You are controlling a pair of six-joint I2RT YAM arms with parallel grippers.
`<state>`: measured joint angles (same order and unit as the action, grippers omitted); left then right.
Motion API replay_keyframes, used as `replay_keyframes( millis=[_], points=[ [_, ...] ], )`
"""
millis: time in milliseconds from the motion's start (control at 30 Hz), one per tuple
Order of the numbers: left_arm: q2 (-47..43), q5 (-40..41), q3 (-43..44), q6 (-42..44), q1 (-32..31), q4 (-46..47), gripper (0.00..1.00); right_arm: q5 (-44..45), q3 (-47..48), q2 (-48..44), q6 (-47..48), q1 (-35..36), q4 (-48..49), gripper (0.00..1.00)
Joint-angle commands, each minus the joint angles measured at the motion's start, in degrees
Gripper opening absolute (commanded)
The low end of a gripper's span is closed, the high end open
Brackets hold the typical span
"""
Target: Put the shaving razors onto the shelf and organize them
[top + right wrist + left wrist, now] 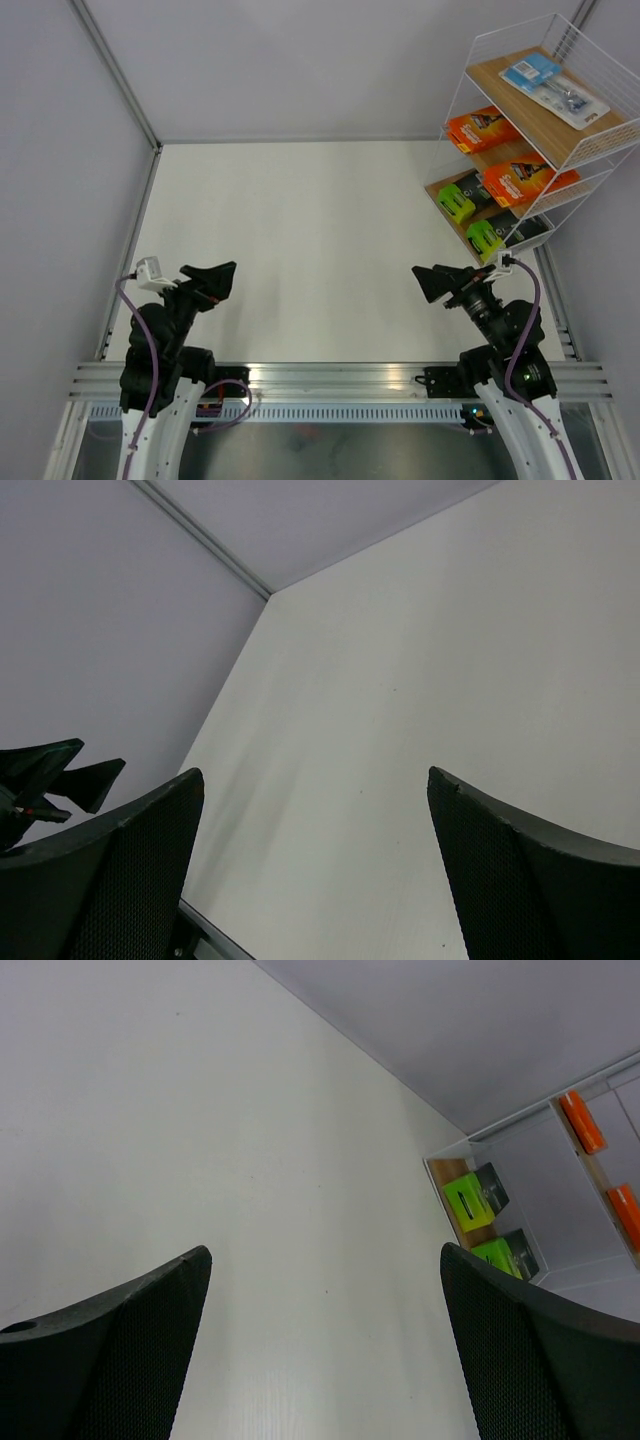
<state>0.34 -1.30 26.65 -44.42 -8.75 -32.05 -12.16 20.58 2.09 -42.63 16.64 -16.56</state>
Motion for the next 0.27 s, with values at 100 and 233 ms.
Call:
replay_keyframes(
  millis=[100,233],
  points=[
    [-3.24,0.94,-0.73,-2.77,0.05,-1.35,1.0,3.02,0.95,-0.86,-0.87,0.14,-1.64,0.98],
    [-3.24,1.04,-0.99,-2.95,0.05,-1.35,1.0,5.12,1.04,-1.74,-0.7,0.14,-2.16,0.98]
  ],
)
